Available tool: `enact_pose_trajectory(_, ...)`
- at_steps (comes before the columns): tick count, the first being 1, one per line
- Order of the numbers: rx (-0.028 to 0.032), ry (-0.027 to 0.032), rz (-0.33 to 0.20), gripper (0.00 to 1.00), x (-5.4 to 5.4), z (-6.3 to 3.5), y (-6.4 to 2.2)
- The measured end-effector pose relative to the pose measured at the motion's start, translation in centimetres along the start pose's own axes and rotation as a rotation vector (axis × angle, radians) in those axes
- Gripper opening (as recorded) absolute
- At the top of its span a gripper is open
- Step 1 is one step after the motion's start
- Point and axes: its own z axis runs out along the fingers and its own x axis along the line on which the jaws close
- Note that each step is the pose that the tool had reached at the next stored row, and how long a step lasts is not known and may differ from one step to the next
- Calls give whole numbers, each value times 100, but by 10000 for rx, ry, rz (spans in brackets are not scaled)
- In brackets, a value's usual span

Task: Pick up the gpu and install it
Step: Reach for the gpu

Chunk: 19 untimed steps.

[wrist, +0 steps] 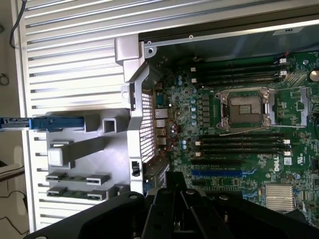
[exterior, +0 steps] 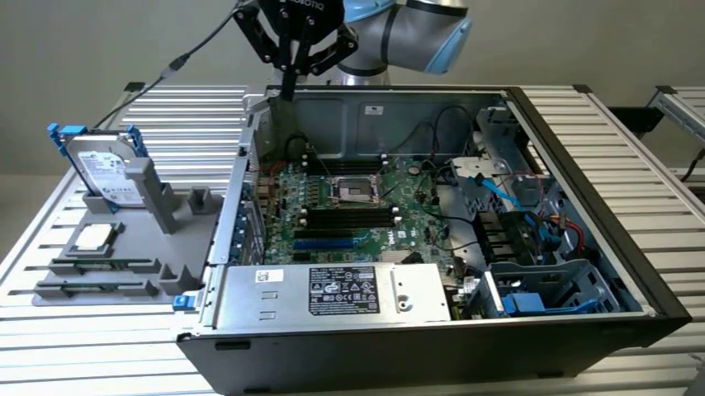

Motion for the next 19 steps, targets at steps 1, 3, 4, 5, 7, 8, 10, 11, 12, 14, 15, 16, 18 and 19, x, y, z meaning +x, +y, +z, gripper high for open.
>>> enact_pose_trajectory(1,-14,-92,-8,11,8,10,-2)
enact_pose_trajectory(3,-53,-355,-34,11,28,38,-5)
enact_pose_trajectory(4,-74,-529,-49,11,41,56,-8)
enact_pose_trajectory(5,-96,-726,-64,11,56,76,-10)
enact_pose_trajectory(7,-136,-1193,-90,11,93,123,-15)
enact_pose_trajectory(8,-151,-1445,-100,11,112,147,-17)
enact_pose_trajectory(10,-165,-1850,-109,11,144,185,-21)
enact_pose_trajectory(11,-166,-2009,-111,11,156,199,-22)
enact_pose_trajectory(12,-166,-2148,-111,11,168,211,-23)
enact_pose_trajectory(14,-166,-2340,-109,11,182,229,-23)
enact_pose_trajectory(15,-165,-2397,-109,11,187,234,-24)
enact_pose_trajectory(16,-163,-2428,-108,11,189,236,-24)
enact_pose_trajectory(18,-160,-2433,-109,11,190,236,-24)
enact_pose_trajectory(19,-162,-2435,-109,11,190,236,-24)
